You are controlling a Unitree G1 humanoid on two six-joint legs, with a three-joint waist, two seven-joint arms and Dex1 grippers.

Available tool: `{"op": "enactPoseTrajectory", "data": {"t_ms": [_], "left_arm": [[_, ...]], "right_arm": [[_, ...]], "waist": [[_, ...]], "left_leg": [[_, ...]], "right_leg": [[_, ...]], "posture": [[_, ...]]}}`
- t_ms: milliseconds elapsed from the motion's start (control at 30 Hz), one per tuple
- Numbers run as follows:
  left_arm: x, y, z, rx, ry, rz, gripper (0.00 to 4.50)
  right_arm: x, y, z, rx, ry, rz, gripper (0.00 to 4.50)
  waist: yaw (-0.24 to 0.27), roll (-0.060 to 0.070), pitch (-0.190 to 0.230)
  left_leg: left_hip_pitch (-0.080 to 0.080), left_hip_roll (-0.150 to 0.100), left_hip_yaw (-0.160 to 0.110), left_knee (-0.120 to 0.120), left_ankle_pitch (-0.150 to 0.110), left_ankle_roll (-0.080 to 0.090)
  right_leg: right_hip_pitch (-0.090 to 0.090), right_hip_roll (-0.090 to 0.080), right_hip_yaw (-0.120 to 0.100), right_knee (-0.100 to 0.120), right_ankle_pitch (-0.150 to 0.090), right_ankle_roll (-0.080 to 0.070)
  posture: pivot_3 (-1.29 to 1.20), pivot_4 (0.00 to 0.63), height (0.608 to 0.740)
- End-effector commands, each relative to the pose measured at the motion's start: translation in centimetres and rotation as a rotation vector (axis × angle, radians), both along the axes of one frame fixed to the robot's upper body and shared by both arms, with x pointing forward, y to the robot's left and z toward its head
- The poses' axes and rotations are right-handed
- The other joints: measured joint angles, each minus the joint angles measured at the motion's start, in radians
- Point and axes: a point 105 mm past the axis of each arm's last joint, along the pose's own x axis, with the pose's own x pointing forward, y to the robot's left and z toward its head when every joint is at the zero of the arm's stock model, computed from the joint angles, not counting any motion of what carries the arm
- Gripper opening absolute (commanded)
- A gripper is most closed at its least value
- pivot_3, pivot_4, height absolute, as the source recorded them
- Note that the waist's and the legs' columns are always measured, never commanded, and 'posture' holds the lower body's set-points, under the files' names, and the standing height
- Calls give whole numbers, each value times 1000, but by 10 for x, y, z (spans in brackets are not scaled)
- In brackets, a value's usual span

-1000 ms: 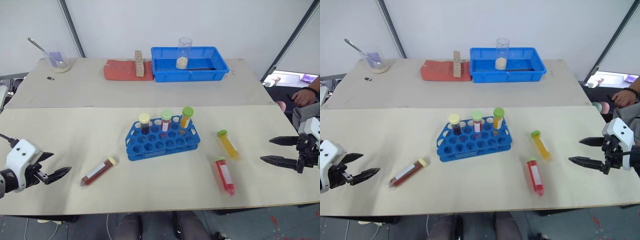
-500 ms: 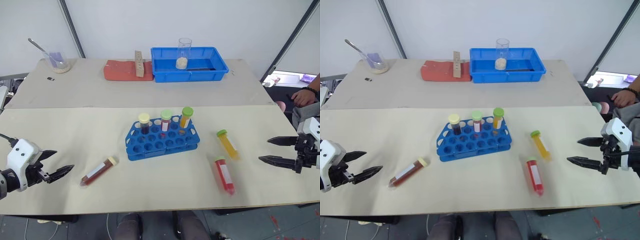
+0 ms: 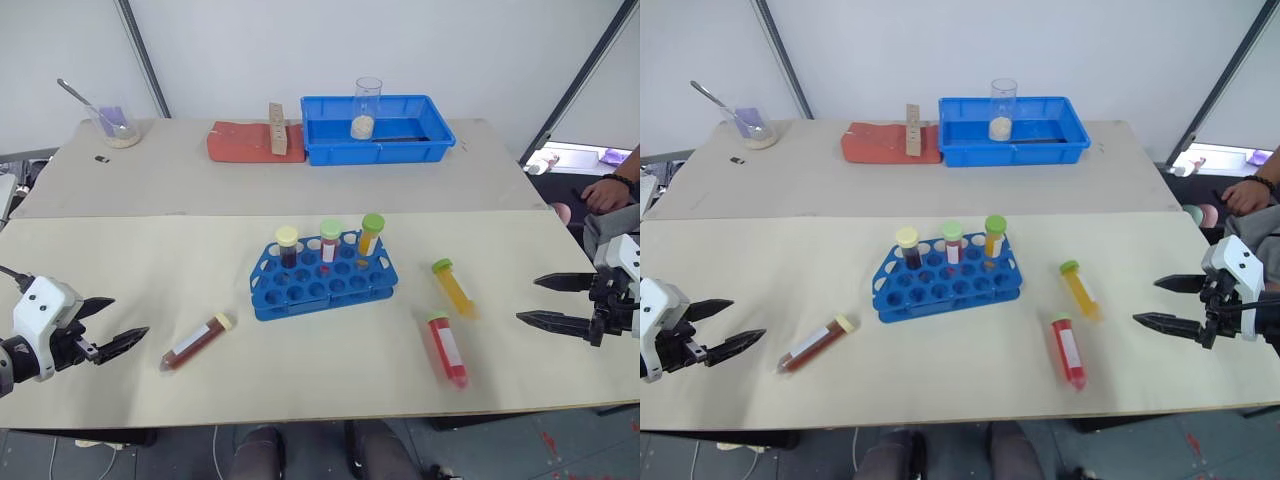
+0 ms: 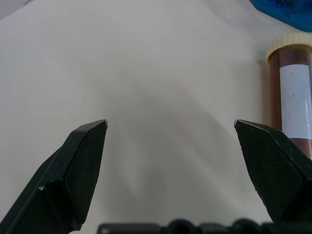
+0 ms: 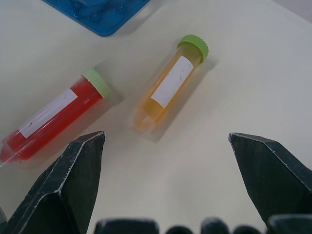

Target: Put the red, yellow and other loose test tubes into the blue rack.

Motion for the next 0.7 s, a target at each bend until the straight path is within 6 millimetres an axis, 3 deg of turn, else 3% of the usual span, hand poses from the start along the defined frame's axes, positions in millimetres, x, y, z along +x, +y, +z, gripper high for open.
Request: {"op": "enactPoseTrajectory", "data": {"t_ms": [33, 233, 300, 500, 700], "left_arm": [[0, 4, 9, 21, -40, 3, 4493], [-5, -19, 12, 5, -42, -89, 4493], [-5, -42, 19, -3, -45, -180, 4493], [-8, -136, 31, -74, -48, -545, 4493], [-10, -195, 43, -70, -77, -849, 4493]], "right_arm": [[0, 4, 13, 6, -44, 8, 4499], [0, 9, 17, 24, -63, 3, 4499], [1, 12, 22, 32, -71, 4, 4499], [6, 29, 26, -41, -46, -9, 4499], [24, 53, 25, -112, 23, -87, 4499]], "waist": [[0, 0, 0], [-3, 0, 0], [-3, 0, 0], [13, 0, 0], [9, 0, 0]], "left_leg": [[0, 0, 0, 0, 0, 0], [1, 0, 0, 0, 0, 0], [1, 0, 0, 0, 0, 0], [1, -1, 0, 0, 1, -1], [3, -1, -2, 0, 1, -1]], "right_leg": [[0, 0, 0, 1, 0, 0], [0, 1, 0, 2, -1, -1], [0, 0, 0, 2, -1, -1], [1, 0, 1, 2, 0, 0], [1, 3, 2, 4, 0, 0]], "posture": [[0, 150, 740], [0, 150, 740], [0, 150, 740], [0, 150, 740], [0, 150, 740]]}}
